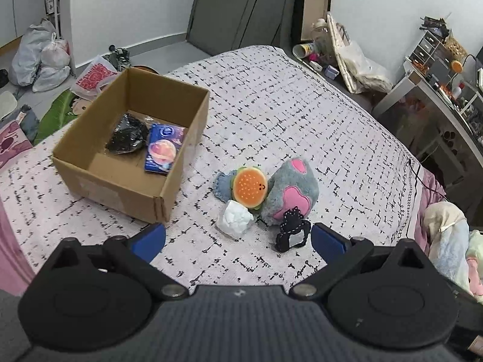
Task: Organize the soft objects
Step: 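Move both tools back to the plush toys beside the box, then grasp the black fabric piece with the right tool while the left tool grasps the white tissue bundle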
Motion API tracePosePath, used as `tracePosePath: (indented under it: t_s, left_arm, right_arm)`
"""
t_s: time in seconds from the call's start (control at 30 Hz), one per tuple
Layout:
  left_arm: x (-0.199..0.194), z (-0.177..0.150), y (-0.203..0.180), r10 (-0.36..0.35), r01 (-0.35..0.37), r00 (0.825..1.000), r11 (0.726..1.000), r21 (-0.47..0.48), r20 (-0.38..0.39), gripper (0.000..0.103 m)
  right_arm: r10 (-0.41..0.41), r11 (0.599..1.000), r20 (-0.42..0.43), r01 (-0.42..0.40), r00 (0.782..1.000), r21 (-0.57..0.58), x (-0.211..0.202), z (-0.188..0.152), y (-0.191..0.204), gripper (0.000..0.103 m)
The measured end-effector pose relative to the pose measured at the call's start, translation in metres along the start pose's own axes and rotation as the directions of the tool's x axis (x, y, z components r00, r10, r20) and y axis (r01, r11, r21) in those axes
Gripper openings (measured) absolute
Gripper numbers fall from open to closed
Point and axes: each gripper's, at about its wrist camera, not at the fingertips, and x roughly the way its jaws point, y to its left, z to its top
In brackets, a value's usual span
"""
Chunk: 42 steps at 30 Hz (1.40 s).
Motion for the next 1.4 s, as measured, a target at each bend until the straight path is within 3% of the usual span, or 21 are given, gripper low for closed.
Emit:
tracePosePath:
  t_s: [0.23,0.47,0.73,1.3,1.4]
  left_arm:
    - [0.029,-0.003,-0.006,-0.007,0.007,0.999,1.000,0.000,-0.032,0.099]
    - [0.058,-0.006,-0.011,-0.005,0.004,0.999,1.000,-0.029,-0.054,0.090]
    - [0.086,-0.008,-0.017,-0.002,0.001,0.999,1.000,-0.031,-0.055,0.079]
    - [0.131,-0.017,0.003,0.018,-0.019,1.000,0.989,-0.146,-0.011,0.076]
    - [0.138,-0.016,0.009,0.012,-0.014,1.000,0.986,-0.167,-0.012,0.070]
  right_arm:
    - [0.042,0.999,0.010,-0.042,0.999,0.018,0.010,-0.002,-0.004,0.102]
    - [0.026,0.998,-0.054,-0.023,0.998,0.051,0.039,-0.004,-0.013,0.088]
    - [0.005,0.999,-0.061,-0.002,0.998,0.054,0.054,-0.003,-0.021,0.077]
    - [0.022,1.000,-0.121,-0.023,0.992,-0.006,0.099,-0.004,-0.014,0.071]
    - [0.012,0.999,-0.137,-0.017,0.990,-0.034,0.109,-0.004,-0.011,0.068]
